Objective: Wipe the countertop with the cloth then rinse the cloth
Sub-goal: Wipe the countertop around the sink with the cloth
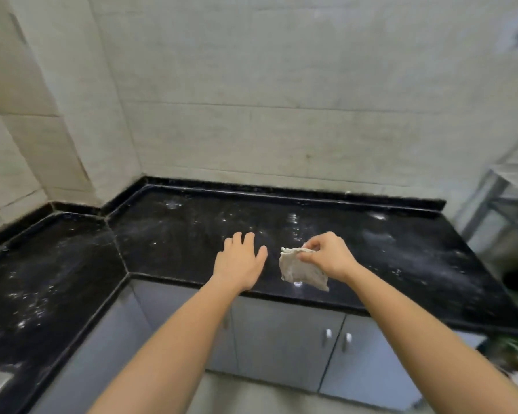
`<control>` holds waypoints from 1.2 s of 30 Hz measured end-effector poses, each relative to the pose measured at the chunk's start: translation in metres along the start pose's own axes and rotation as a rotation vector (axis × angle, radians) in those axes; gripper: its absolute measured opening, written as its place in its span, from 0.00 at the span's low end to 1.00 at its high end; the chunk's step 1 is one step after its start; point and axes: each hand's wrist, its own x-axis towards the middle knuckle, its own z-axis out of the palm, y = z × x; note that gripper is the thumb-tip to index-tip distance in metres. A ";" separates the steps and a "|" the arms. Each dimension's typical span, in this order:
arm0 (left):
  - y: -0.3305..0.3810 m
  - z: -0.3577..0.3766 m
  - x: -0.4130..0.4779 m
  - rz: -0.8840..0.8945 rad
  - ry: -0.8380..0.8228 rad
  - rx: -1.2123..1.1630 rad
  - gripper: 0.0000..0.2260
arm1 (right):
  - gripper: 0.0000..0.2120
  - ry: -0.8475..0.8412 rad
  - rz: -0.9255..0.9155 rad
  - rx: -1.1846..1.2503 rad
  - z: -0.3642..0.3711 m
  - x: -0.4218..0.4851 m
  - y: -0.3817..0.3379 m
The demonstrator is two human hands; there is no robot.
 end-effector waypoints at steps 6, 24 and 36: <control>0.108 0.069 0.071 0.180 -0.106 0.014 0.23 | 0.08 0.139 0.176 0.010 -0.071 0.023 0.106; 0.282 0.257 0.282 0.284 -0.467 0.051 0.26 | 0.04 0.253 0.475 0.065 -0.193 0.183 0.329; 0.304 0.339 0.334 0.062 -0.469 0.048 0.28 | 0.10 0.395 0.374 -0.192 -0.281 0.286 0.455</control>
